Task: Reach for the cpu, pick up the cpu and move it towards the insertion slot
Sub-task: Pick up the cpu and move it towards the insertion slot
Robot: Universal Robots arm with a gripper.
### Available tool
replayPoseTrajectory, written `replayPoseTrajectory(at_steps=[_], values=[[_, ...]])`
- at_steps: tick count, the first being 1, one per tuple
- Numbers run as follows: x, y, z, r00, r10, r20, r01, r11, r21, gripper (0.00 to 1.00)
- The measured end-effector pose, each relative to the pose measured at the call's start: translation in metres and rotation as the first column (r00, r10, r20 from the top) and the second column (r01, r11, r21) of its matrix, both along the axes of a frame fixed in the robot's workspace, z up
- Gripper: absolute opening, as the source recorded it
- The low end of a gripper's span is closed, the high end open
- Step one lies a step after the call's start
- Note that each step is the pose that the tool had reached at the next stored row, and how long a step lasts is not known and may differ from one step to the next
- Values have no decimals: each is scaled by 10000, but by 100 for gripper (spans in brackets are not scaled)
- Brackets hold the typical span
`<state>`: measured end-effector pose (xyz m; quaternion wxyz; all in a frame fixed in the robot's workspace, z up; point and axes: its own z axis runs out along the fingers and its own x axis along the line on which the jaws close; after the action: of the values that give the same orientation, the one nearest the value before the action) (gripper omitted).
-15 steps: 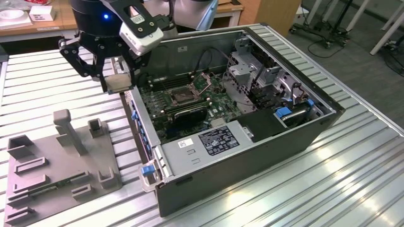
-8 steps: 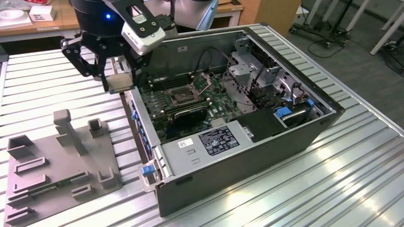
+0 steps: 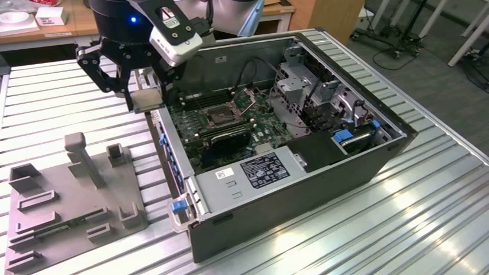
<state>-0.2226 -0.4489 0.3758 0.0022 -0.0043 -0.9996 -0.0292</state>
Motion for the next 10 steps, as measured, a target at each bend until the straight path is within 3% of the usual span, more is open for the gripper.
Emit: replayPoseTrajectory(at_steps=[10], values=[[49,0,0,10000,0,0,0,10000,0,55]])
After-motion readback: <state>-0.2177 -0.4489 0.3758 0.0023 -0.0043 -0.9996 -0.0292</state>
